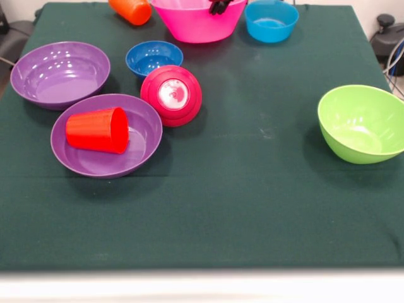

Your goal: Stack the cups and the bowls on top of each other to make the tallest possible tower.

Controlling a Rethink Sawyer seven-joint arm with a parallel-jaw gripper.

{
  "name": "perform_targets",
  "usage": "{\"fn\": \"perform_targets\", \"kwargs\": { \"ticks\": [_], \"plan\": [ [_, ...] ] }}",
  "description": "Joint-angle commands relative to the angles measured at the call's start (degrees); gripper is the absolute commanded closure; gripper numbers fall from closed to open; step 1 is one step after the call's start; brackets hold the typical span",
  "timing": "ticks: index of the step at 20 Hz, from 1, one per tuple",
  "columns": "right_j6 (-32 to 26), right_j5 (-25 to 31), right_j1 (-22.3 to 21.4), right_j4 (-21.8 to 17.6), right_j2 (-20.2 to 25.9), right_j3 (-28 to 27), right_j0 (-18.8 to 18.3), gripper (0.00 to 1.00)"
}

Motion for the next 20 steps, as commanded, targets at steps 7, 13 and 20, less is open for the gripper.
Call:
{"fn": "perform_targets", "kwargs": {
  "ticks": [7,13,20],
  "plan": [
    [-2.2,11.3,-0.3,3.8,1.3,-3.3,-1.9,1.0],
    [-3.3,21.7,2.1,3.8,2.1,-10.2,-1.6,1.0],
    [-2.8,27.4,1.6,3.7,3.3,-13.2,-2.1,1.0]
  ]
}}
